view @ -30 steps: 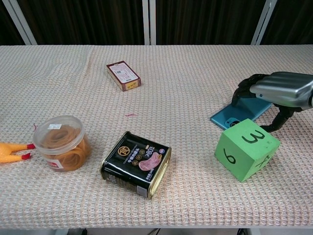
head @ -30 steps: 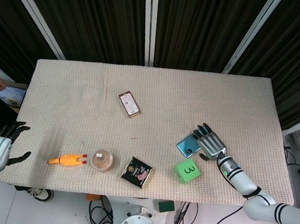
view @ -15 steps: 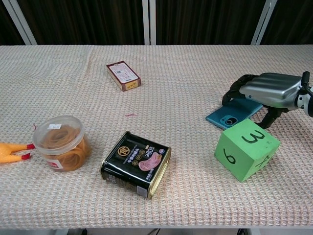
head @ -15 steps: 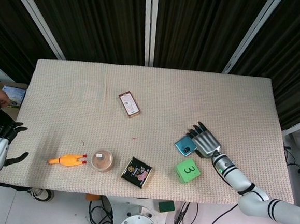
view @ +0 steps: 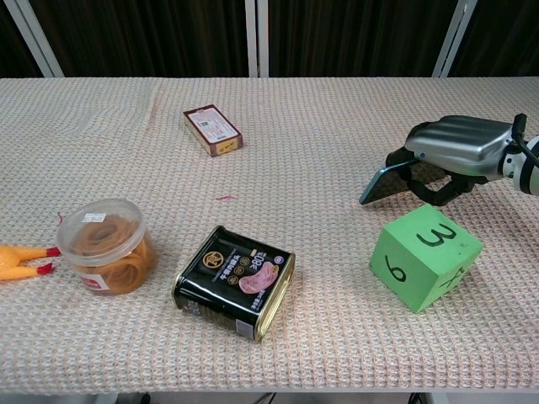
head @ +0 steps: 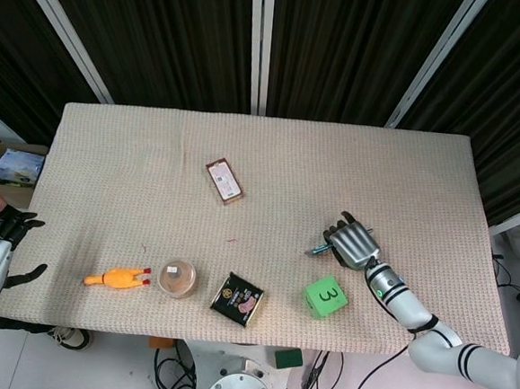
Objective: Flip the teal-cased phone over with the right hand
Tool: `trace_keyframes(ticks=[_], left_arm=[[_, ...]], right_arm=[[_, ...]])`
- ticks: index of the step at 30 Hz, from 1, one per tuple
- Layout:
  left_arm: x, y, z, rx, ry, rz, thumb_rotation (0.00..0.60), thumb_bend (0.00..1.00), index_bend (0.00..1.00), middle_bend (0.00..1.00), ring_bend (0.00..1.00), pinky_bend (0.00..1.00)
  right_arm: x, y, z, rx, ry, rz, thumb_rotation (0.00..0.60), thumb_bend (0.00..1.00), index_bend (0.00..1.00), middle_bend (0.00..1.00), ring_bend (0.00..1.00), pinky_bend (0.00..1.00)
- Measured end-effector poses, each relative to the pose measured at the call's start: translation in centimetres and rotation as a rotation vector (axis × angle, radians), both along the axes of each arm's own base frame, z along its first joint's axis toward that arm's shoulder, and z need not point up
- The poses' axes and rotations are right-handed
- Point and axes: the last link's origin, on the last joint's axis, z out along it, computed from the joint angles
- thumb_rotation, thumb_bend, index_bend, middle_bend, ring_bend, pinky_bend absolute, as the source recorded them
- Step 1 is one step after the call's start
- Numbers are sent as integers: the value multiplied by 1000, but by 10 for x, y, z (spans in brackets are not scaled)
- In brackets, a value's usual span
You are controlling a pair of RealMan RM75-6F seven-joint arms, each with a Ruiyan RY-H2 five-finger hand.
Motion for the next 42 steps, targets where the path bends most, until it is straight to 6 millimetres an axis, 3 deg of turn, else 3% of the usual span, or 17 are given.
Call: trace_keyframes(ticks=[3, 4, 5, 7, 8, 10, 13, 20, 27, 31, 34, 42], left_arm=[[0, 0, -1, -3, -1, 2, 600, 121, 278, 209, 148, 357], [-1, 0, -1, -3, -1, 2, 600, 121, 278, 209, 148, 357], [-1, 0, -1, -4, -2, 3, 600, 120, 278, 209, 148, 357], [-1, 1, -2, -5, -2, 4, 600, 121, 278, 209, 148, 357], [-1, 1, -2, -5, -2, 4, 600, 120, 278, 209, 148, 357], [-1, 1, -1, -5, -2, 3, 600, 121, 278, 209, 148, 358], [0, 2, 0, -5, 1, 1, 600, 120, 278, 209, 148, 358], [1, 2, 1, -7, 4, 6, 600, 121, 278, 209, 148, 359], [2, 3, 1, -3, 6, 2, 600, 121, 278, 209, 148, 359], [2, 1, 3, 9, 6, -3, 600, 121, 278, 209, 148, 357], [2, -1, 3, 14, 5, -3, 600, 121, 278, 209, 148, 356], [7, -1, 4, 35, 25, -31, 600, 121, 277, 215, 148, 318]], right_arm=[[0, -1, 2, 16, -3, -13, 600, 811, 601, 495, 308, 159], [0, -3, 2, 21, -3, -15, 600, 791, 511, 428, 241, 114], [1, -4, 4, 26, 0, -16, 600, 754, 341, 307, 129, 53], [1, -6, 5, 31, 4, -17, 600, 658, 82, 105, 13, 1], [1, -8, 6, 34, 6, -22, 600, 581, 13, 39, 0, 0], [2, -10, 7, 32, -1, -32, 600, 453, 0, 0, 0, 0], [5, -15, 11, 17, -32, -39, 600, 376, 0, 0, 0, 0], [12, -33, 18, -20, -79, -42, 600, 365, 0, 0, 0, 0], [18, -33, 34, -141, -179, 33, 600, 367, 0, 0, 0, 0], [1, -8, 52, -215, -221, 15, 600, 343, 0, 0, 0, 0], [-17, 24, 61, -255, -264, -61, 585, 329, 0, 0, 0, 0], [-99, 140, 100, -514, -264, -387, 566, 330, 0, 0, 0, 0]])
